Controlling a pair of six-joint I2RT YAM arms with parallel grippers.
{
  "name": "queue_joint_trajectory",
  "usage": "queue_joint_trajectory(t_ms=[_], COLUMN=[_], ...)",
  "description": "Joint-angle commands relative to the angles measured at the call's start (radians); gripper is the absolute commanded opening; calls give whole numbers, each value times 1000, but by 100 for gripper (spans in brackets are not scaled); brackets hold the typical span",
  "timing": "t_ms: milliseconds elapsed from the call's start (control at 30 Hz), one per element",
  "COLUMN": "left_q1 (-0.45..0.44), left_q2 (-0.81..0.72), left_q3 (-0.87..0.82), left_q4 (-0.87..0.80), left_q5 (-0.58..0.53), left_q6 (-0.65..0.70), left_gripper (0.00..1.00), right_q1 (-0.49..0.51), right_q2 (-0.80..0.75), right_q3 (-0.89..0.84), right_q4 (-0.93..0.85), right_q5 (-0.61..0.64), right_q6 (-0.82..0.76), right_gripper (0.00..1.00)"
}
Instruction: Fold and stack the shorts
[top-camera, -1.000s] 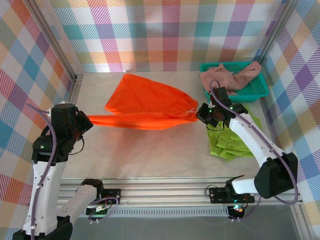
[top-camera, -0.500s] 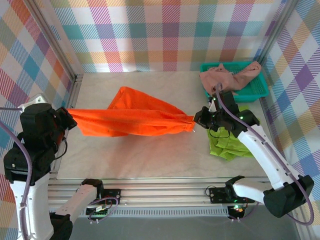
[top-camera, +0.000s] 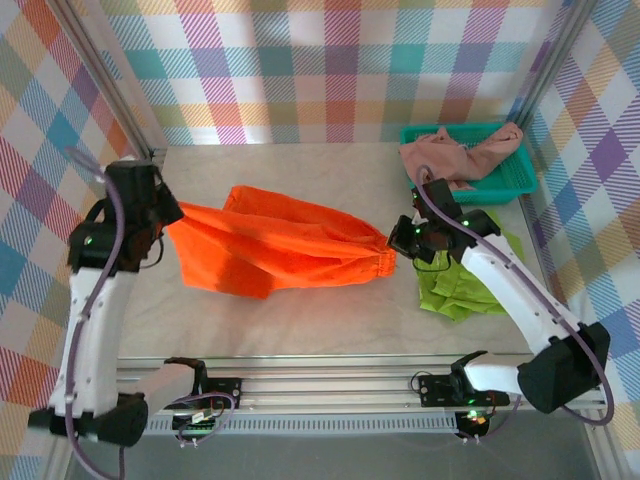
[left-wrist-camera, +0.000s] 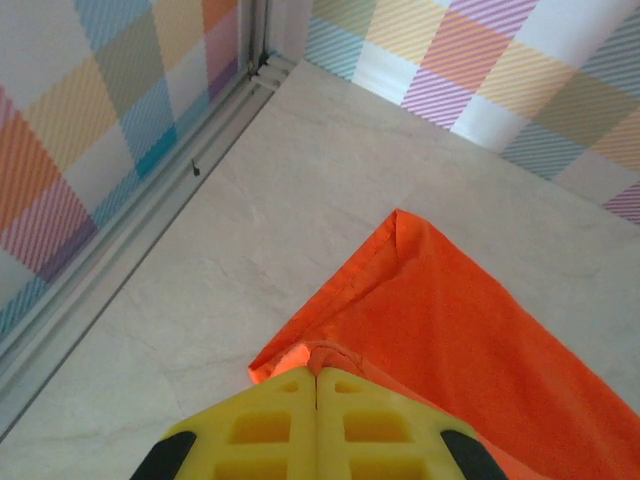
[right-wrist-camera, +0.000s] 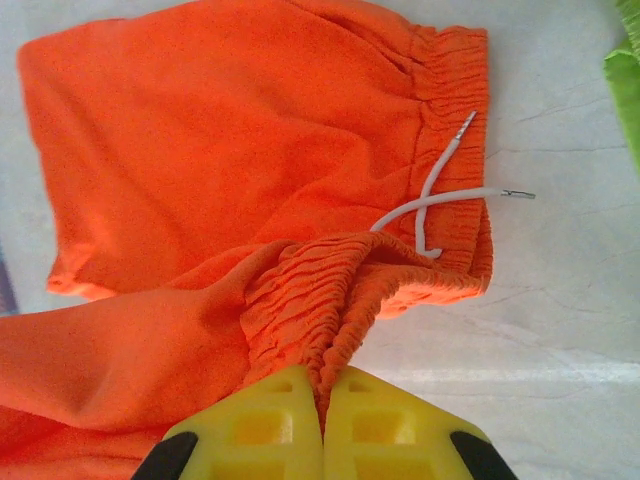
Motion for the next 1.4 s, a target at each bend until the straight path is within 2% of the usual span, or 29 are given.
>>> queue_joint_trajectory(t_ms=[0, 267, 433, 533, 633, 700, 733, 800, 833, 900, 933, 967, 1033, 1167, 1300, 1367], left_q1=[16, 16, 16, 17, 19, 27, 36, 60, 75, 90, 90, 91, 89, 89, 88, 84], left_q2=[65, 280, 458, 587, 719, 812, 861, 942, 970, 969, 936, 892, 805, 610, 504, 479], left_q3=[-20, 10, 110, 196, 290, 369, 425, 557, 639, 733, 732, 704, 602, 263, -59, -204], left_q4=[136, 263, 291, 294, 307, 311, 310, 257, 209, 155, 155, 171, 222, 363, 525, 607], left_q5=[-35, -38, -32, -22, 6, 48, 82, 168, 211, 266, 281, 316, 396, 556, 706, 734], left_q6=[13, -8, -20, -27, -32, -36, -39, -62, -76, -84, -88, -89, -100, -143, -216, -253], left_gripper=[0, 0, 0, 0, 2, 17, 28, 49, 55, 69, 83, 91, 99, 100, 100, 100], right_q1=[-12, -52, -96, -127, -165, -192, -209, -230, -231, -221, -210, -196, -160, -78, -37, -38], right_q2=[33, 150, 243, 316, 418, 487, 522, 556, 550, 510, 480, 455, 425, 445, 486, 489], right_q3=[51, 84, 122, 162, 229, 293, 337, 418, 447, 450, 436, 419, 382, 333, 278, 229], right_q4=[11, 77, 125, 151, 176, 170, 154, 116, 112, 149, 175, 200, 237, 280, 306, 335], right_q5=[56, 35, 12, 7, -4, -7, -20, -48, -54, -68, -82, -100, -134, -180, -221, -233], right_q6=[-22, -19, -9, -6, 6, 17, 21, 27, 20, 20, 23, 23, 27, 18, 16, 30], right_gripper=[0, 0, 1, 4, 13, 30, 39, 49, 56, 66, 71, 74, 79, 82, 83, 83])
